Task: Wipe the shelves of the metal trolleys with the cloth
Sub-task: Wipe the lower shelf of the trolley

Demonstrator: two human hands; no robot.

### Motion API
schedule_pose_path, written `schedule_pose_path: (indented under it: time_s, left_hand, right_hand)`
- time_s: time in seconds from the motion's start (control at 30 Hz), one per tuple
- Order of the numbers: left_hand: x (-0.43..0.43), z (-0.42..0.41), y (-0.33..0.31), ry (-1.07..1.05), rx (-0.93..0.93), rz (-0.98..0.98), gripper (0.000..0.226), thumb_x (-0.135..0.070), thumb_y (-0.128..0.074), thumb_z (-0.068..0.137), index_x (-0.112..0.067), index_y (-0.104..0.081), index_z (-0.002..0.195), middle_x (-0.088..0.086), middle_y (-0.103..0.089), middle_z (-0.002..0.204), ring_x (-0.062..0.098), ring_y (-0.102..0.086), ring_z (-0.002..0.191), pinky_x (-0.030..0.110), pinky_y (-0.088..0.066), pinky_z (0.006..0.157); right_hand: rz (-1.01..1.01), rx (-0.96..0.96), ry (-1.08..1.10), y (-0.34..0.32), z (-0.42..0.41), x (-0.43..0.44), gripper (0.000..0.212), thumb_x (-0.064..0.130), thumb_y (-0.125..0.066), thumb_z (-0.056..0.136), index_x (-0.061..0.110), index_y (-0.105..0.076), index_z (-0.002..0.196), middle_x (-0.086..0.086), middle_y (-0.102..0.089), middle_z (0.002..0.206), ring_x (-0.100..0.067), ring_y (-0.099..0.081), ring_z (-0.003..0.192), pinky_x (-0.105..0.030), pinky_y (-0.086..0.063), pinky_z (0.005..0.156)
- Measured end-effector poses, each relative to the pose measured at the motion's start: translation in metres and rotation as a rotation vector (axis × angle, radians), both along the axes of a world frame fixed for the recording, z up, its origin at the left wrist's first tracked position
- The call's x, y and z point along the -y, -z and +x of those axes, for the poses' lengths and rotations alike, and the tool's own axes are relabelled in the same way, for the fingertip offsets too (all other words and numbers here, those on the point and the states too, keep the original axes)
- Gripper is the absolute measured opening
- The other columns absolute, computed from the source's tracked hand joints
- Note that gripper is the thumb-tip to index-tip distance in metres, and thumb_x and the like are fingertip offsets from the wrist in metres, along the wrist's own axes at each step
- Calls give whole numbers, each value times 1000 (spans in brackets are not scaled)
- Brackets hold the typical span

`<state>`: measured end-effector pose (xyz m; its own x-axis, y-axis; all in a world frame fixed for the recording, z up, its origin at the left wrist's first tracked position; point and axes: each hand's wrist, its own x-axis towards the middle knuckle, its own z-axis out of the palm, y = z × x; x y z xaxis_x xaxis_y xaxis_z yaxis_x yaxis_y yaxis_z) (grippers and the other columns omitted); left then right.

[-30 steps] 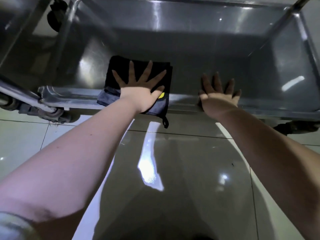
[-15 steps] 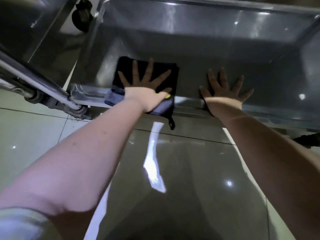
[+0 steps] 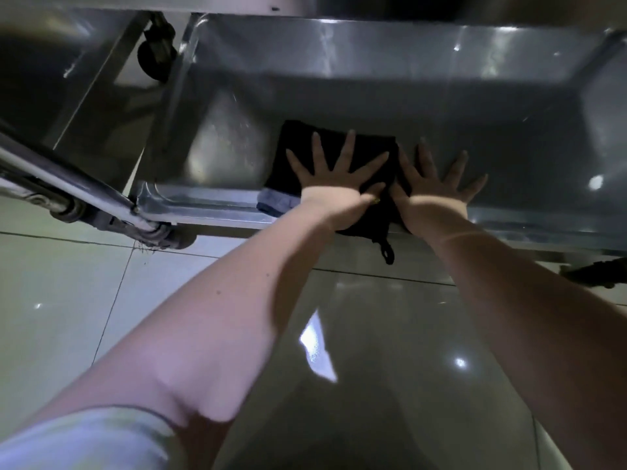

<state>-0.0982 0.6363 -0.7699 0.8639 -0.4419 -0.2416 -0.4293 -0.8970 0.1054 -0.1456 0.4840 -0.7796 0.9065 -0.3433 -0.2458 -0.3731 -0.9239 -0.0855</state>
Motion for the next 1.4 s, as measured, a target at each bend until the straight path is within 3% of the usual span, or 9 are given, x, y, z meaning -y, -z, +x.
schedule_pose_path:
  time_s: [0.1, 0.27, 0.4, 0.5, 0.67, 0.9, 1.03, 1.2, 1.4]
  left_hand:
    - [-18, 8, 2, -11, 22, -9, 57, -74, -24, 92, -65, -4, 145, -13, 14, 164, 42, 21, 146, 76, 15, 104]
    - [-114, 45, -3, -297, 26, 51, 59, -77, -25, 90, -66, -4, 144, -13, 8, 164, 40, 13, 149, 75, 8, 107]
    - [-130, 45, -1, -396, 36, 76, 56, -74, -22, 92, -66, -2, 144, -10, 10, 165, 43, 14, 147, 75, 7, 107]
    - [-83, 28, 0, -281, 39, 55, 58, -75, -20, 92, -65, 1, 144, -8, 13, 164, 47, 17, 146, 76, 8, 106]
    - [-35, -3, 1, -38, 43, 6, 60, -76, -25, 90, -65, -3, 145, -13, 12, 164, 45, 20, 146, 78, 12, 104]
    - [-138, 41, -6, -368, 3, 96, 61, -81, -19, 87, -68, 3, 142, -15, 13, 163, 45, 17, 146, 78, 8, 105]
    - [-130, 34, -9, -342, -2, 63, 58, -77, -21, 89, -68, 3, 142, -13, 12, 164, 49, 16, 145, 78, 6, 104]
    - [-119, -12, -4, -166, -9, 44, 55, -79, -20, 88, -71, 0, 140, -18, 14, 162, 44, 19, 146, 76, 7, 107]
    - [-172, 18, -5, -288, -40, 40, 55, -78, -25, 88, -75, 3, 136, -20, 17, 161, 43, 19, 146, 77, 8, 106]
  right_hand:
    - [-2, 7, -9, 1, 0, 5, 61, 66, -23, 94, 58, 4, 148, 19, 13, 162, -45, 18, 146, -75, 10, 107]
    - [-35, 28, -29, 5, 0, 5, 63, 73, -20, 91, 59, 4, 148, 18, 12, 162, -46, 19, 145, -75, 17, 103]
    - [-96, 107, -289, 8, 2, -2, 62, 63, -26, 96, 52, 0, 151, 14, 7, 164, -48, 18, 144, -67, 17, 111]
    - [-40, 96, -318, 9, 7, -2, 63, 61, -29, 97, 51, -1, 152, 16, 6, 163, -46, 16, 146, -58, 8, 118]
    - [-64, 90, -328, 12, 7, 5, 66, 61, -35, 96, 44, -8, 154, 14, 4, 164, -41, 10, 149, -57, 5, 118]
    - [-48, 88, -324, 9, 7, 5, 64, 67, -29, 93, 53, -4, 151, 16, 3, 164, -41, 6, 149, -59, 5, 118]
    - [-136, -18, -318, -4, 28, -25, 62, 71, -19, 93, 58, 8, 147, 21, 16, 161, -42, 20, 146, -68, 19, 107]
    - [-37, 15, -256, 6, 42, -61, 59, 69, -14, 94, 59, 10, 146, 20, 17, 161, -45, 19, 145, -74, 13, 106]
    - [-55, 65, -276, 8, 39, -57, 60, 70, -12, 93, 57, 9, 148, 17, 12, 163, -44, 15, 147, -74, 10, 108]
